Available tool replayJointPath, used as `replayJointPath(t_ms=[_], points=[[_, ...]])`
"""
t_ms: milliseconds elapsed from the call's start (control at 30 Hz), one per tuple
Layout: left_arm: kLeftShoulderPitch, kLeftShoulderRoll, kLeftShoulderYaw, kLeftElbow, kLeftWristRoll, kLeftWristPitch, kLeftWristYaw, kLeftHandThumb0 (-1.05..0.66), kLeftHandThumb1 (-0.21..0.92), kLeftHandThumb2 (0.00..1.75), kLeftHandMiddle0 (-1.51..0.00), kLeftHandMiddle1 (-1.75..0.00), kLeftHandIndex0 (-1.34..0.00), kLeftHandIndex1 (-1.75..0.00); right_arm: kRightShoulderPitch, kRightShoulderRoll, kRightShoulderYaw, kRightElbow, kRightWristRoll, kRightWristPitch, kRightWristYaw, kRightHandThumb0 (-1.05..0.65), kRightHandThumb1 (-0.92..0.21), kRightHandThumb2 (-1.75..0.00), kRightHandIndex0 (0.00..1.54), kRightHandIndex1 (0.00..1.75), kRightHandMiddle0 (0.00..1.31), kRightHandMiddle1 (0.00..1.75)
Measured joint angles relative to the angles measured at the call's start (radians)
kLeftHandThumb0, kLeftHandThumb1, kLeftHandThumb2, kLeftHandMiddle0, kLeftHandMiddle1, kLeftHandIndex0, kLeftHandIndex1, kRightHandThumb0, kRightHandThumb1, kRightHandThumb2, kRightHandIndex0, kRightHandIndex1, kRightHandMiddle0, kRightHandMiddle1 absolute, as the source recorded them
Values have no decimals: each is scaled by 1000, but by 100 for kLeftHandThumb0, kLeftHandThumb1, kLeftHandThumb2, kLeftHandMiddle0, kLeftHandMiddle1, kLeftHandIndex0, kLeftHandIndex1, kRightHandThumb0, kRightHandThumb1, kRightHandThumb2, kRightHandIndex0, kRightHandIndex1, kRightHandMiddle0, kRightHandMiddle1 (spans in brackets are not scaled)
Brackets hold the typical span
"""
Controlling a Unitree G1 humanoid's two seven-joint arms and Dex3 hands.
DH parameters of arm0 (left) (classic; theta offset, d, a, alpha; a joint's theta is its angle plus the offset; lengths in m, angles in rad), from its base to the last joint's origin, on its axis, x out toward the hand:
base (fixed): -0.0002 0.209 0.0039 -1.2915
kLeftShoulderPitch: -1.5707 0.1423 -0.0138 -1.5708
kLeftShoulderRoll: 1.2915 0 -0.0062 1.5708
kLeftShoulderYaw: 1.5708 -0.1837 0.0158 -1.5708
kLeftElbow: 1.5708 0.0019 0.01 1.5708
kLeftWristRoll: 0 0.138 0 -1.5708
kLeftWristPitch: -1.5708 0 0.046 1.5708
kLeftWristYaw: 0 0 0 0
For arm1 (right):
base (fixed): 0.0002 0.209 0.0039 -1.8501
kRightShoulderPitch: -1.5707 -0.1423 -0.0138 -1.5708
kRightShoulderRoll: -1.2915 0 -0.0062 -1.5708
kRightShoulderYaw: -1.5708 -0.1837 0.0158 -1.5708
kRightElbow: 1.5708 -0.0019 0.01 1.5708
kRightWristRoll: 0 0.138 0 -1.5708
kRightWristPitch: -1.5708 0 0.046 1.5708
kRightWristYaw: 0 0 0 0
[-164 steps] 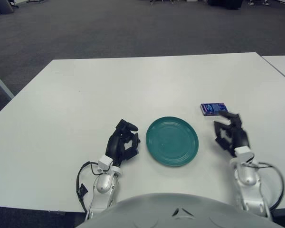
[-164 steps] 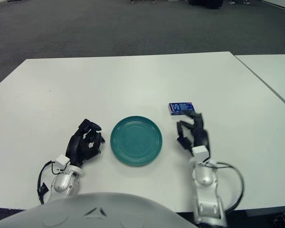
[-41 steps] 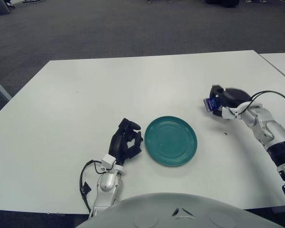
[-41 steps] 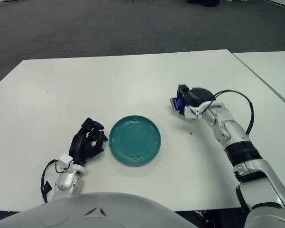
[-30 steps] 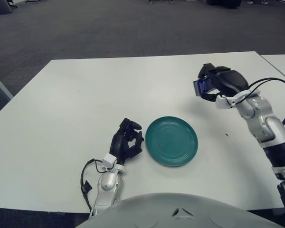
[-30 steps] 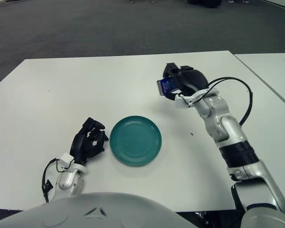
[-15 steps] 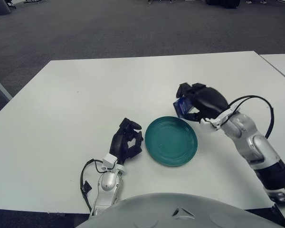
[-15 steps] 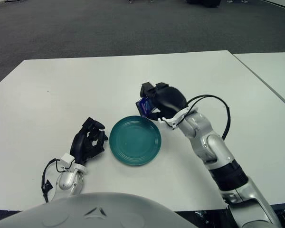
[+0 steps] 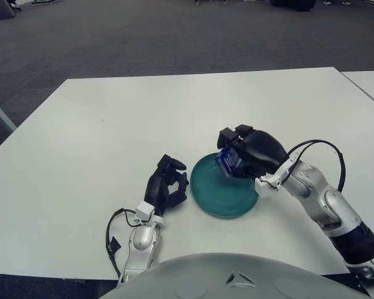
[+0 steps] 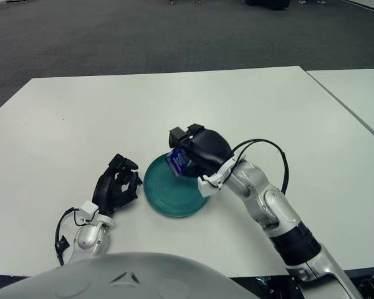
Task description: Put the gum into the plate.
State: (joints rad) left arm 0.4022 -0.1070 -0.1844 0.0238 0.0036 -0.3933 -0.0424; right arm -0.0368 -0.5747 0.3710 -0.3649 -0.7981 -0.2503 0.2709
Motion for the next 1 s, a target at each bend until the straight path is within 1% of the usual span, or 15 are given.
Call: replayJointPath(t_ms=[167,367,533,733,933,967,1000], points=[[0,0,-3,2,0,0,4,-40,63,91,-57,-175,-37,-175,25,-3,5,-18,-14,-20,25,-37,-76,-74,39,76,29,175],[-1,0,-4,6,0,-1,5,-40,64,91,-57,-175,-37,-175,35,-8,13,-20,-52,-35,49,-37,-78,-71,38,76,28,175],[-4,0,-4,10,0,-2,6,-40,63,92,-56,-175,-38,-175,37,-8,23,-16,-62,-46,75,-37,-81,-67,38,74,26,175],[-8,0,-4,18,-6,-9,6,-40,63,92,-59,-175,-38,-175,29,-8,43,41,-61,-67,106,-36,-89,-56,36,65,22,175],[-13,0,-5,27,-24,-17,5,-40,65,90,-63,-175,-36,-175,21,-5,50,82,-57,-65,125,-36,-92,-53,30,60,19,175],[-15,0,-5,30,-30,-19,4,-40,65,89,-63,-175,-36,-175,18,-4,50,85,-56,-62,129,-42,-92,-58,28,59,15,166],[-18,0,-5,33,-35,-21,4,-40,65,89,-64,-175,-36,-175,15,-2,50,88,-55,-58,132,-52,-92,-66,26,57,10,151]])
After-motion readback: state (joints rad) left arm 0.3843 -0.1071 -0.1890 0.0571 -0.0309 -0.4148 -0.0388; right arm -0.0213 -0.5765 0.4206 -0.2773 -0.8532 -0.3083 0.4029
